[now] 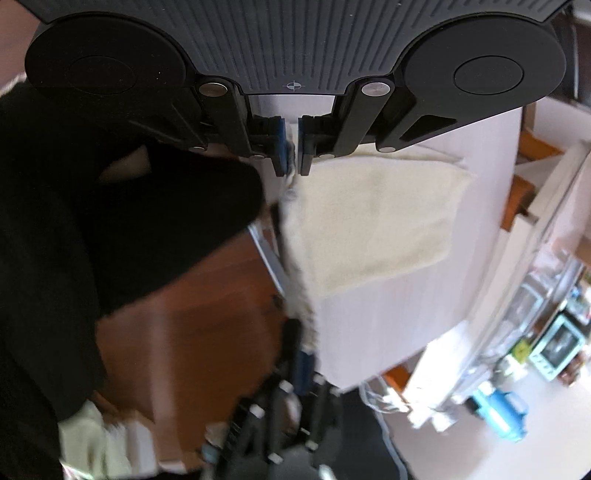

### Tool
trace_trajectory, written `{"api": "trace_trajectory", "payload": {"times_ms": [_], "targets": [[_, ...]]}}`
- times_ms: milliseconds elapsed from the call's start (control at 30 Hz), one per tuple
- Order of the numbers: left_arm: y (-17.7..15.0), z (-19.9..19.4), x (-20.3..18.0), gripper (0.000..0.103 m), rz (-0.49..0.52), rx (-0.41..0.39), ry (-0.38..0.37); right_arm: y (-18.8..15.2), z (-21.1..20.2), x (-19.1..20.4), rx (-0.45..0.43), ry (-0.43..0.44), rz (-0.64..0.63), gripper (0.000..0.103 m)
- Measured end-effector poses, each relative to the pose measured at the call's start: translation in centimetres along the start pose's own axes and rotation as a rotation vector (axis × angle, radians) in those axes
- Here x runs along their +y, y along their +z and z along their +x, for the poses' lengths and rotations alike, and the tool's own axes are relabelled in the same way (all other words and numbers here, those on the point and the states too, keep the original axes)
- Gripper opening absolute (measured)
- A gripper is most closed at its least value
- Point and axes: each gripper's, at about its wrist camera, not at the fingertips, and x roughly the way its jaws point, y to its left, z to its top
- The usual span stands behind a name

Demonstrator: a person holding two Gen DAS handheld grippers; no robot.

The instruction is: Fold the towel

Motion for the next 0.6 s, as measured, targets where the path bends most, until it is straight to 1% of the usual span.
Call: {"api": "trace_trajectory", "payload": {"times_ms": [100, 233, 367, 433, 533, 600], "targets": [[0.5, 0.0, 2.0, 0.006, -0.032, -0.015, 0.033, 0.8, -0.8, -2.5, -0.028, 0.001, 0.065, 0.010], [0.8, 0.9, 4.5, 0.006, -0.059, -0.019, 0.063, 1.6, -0.9, -5.2, -0.038, 0.012, 0.121, 0.010], [1.0, 1.8, 6.6, 0.006, -0.080, -0.014, 0.082, 2.5, -0.2, -8.5, -0.015, 0.047, 0.148, 0.010], [0.8, 2.2, 7.7, 0.006, -0.098, -0.016, 0.087, 3.2, 0.3, -9.5, 0.004, 0.051, 0.135, 0.010], [0.8, 2.5, 9.4, 0.006, -0.110, -0.019, 0.097, 5.2, 1.4, -10.9, 0.034, 0.058, 0.080, 0.010], [0.8, 2.3, 10.4, 0.006, -0.125, -0.031, 0.112, 6.9, 1.7, -11.2, 0.025, 0.086, 0.007, 0.010]]}}
